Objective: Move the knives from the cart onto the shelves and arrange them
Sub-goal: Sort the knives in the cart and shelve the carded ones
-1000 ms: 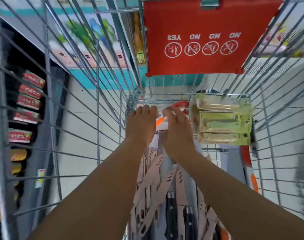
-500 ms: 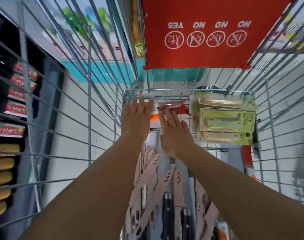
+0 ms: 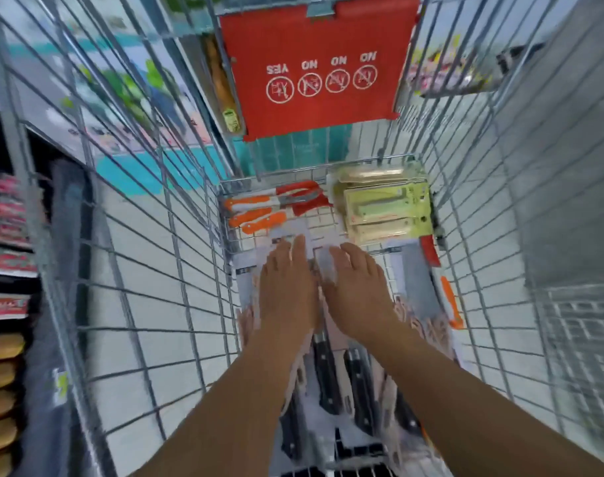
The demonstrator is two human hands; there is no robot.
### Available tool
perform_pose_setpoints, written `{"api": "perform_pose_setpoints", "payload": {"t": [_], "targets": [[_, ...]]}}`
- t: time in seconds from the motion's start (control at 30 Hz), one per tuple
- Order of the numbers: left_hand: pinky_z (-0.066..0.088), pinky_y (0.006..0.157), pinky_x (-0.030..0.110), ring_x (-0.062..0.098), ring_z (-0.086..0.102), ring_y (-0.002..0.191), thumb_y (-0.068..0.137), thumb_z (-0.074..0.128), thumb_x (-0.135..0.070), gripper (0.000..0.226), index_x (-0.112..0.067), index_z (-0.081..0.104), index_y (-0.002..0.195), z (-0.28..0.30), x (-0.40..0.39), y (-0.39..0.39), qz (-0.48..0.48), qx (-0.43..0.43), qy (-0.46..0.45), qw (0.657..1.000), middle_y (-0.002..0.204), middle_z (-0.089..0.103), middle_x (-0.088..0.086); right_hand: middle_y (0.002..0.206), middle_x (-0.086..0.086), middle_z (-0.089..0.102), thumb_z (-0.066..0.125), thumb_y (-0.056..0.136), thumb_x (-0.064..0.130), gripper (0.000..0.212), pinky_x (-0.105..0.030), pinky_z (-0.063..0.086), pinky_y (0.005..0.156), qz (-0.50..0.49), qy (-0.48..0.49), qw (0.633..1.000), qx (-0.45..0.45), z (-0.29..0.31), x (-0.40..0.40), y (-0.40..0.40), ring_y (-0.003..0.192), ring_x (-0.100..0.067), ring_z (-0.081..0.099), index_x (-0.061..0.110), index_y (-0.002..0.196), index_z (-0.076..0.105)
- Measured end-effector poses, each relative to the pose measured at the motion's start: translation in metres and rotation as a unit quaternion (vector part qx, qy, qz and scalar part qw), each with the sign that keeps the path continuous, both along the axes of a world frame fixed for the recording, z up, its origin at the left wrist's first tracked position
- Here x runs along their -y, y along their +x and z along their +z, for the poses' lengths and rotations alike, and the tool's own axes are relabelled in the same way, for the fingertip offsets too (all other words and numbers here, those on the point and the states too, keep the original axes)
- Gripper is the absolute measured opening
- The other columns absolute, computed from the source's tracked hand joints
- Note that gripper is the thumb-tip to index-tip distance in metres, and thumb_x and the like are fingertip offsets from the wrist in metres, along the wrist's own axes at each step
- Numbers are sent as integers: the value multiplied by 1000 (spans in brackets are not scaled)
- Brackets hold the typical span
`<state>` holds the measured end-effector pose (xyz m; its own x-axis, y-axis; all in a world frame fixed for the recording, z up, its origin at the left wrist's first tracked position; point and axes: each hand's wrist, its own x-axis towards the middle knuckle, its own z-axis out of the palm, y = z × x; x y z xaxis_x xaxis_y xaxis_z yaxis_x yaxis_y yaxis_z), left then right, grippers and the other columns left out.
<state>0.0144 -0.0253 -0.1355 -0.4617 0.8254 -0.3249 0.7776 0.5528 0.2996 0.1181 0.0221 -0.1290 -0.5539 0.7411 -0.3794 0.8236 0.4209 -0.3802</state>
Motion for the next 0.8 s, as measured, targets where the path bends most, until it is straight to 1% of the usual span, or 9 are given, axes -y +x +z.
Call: {"api": "perform_pose_setpoints", "payload": {"t": [0.07, 0.17, 0.23, 0.3, 0.37, 0.5, 0.57, 0.7, 0.8], "targets": [[27, 110, 36, 29, 23, 136, 97, 44, -23, 64, -14, 9, 150, 6, 15, 22, -11, 39, -11, 999, 150, 21, 11, 155, -6, 21, 44, 95, 32, 58, -39, 17, 115, -42, -8, 999, 17, 5, 14, 22, 143, -27, 19, 18, 148, 26], [34, 107, 37, 28, 26, 135, 98, 44, -20, 59, -14, 15, 149, 10, 37, 52, -56, 95, -24, 994, 148, 25, 10, 151, -9, 27, 35, 88, 41, 61, -41, 23, 110, -82, -33, 995, 42, 11, 33, 58, 137, -31, 26, 16, 144, 32], [37, 103, 37, 27, 29, 132, 98, 43, -20, 57, -16, 15, 148, 9, 46, 70, -95, 122, -47, 987, 145, 28, 10, 149, -7, 26, 42, 88, 30, 56, -43, 25, 111, -120, -57, 990, 47, 11, 42, 82, 137, -32, 26, 19, 142, 33], [39, 101, 40, 27, 32, 129, 98, 43, -22, 56, -20, 16, 148, 6, 51, 86, -118, 150, -66, 979, 141, 31, 9, 152, -4, 20, 49, 89, 18, 63, -46, 21, 114, -147, -72, 985, 57, 8, 47, 103, 142, -31, 19, 24, 147, 25], [40, 100, 42, 27, 35, 128, 97, 46, -24, 57, -21, 20, 147, 3, 52, 99, -129, 162, -71, 976, 137, 35, 8, 155, -5, 14, 51, 89, 14, 70, -45, 22, 115, -168, -89, 979, 68, 5, 49, 119, 144, -30, 13, 25, 150, 18], [42, 97, 41, 31, 39, 123, 96, 49, -26, 61, -22, 19, 149, -2, 54, 123, -159, 151, -81, 972, 133, 38, 12, 159, -2, 7, 52, 86, 8, 74, -39, 25, 115, -194, -89, 974, 76, -4, 48, 142, 145, -26, 13, 22, 150, 18], [39, 98, 40, 33, 39, 123, 95, 51, -29, 62, -24, 19, 148, -4, 54, 135, -185, 125, -82, 971, 133, 38, 13, 160, 1, 3, 55, 86, 10, 79, -40, 23, 116, -195, -91, 972, 93, -15, 44, 151, 145, -26, 12, 21, 152, 13], [24, 111, 41, 32, 22, 137, 93, 52, -35, 61, -34, 21, 146, -15, 58, 149, -254, 60, -95, 961, 150, 21, 9, 160, 10, -9, 54, 85, 20, 89, -45, 27, 114, -187, -128, 969, 94, -40, 47, 162, 147, -25, 10, 36, 151, -4], [25, 109, 40, 31, 22, 136, 95, 46, -27, 57, -32, 21, 146, -25, 65, 147, -217, 12, -105, 970, 152, 18, 9, 159, 6, 1, 54, 82, 20, 85, -43, 30, 111, -175, -106, 974, 93, -48, 53, 165, 144, -27, 14, 39, 149, 5]]}}
